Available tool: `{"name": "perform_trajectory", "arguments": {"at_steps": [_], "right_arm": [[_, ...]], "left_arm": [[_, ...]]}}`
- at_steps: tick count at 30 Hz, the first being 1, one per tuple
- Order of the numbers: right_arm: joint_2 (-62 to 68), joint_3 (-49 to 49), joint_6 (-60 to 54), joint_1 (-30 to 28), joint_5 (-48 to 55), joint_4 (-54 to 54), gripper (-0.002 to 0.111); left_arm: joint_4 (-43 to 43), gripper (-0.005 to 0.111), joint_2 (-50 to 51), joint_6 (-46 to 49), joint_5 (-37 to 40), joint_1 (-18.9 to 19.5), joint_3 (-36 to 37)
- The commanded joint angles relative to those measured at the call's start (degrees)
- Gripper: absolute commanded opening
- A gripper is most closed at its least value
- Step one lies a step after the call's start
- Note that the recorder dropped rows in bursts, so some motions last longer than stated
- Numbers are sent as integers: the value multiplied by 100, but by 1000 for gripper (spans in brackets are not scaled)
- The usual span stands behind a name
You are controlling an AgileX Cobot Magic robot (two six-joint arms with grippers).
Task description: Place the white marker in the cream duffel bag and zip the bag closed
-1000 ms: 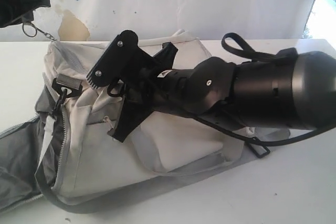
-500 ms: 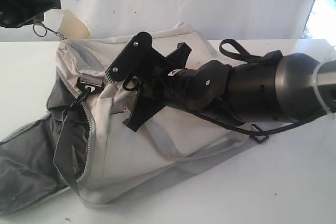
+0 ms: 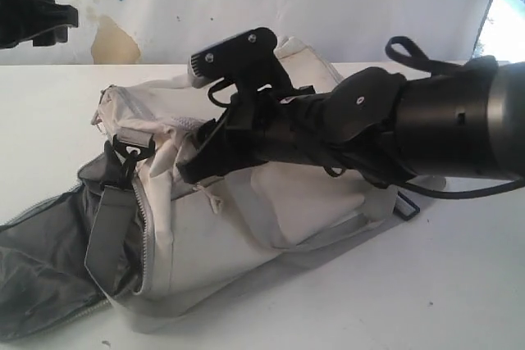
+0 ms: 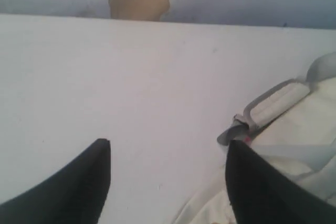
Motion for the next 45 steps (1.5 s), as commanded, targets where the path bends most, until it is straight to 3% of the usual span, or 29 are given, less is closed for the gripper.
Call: {"name": "perform_trajectory", "arguments": {"at_steps": [1, 10, 17, 22, 27, 35, 45], "right_arm": [[-280, -92, 200, -71, 299, 98, 57], [-384, -171, 1481, -179, 1971, 76, 57], [-384, -649, 2399, -737, 3361, -527, 57], [-384, -1164, 3799, -1196, 4475, -2020, 55], [-384, -1707, 4807, -1596, 5291, -3530, 44], [-384, -2065, 5023, -2375, 6040, -3815, 28], [-384, -2079, 5023, -3578, 6940, -3841, 26]], "left_arm": [[44, 68, -54, 21, 516, -2, -33], [10, 68, -326, 21, 985, -2, -45], [-129, 67, -626, 21, 2185, -2, -381], [-158, 50, -837, 292, 3138, -2, -631], [-158, 32, -981, 294, 3573, -2, -627], [-294, 0, -1003, 294, 3704, -2, -596], [-164, 0, -1003, 295, 3154, -2, -596]]}}
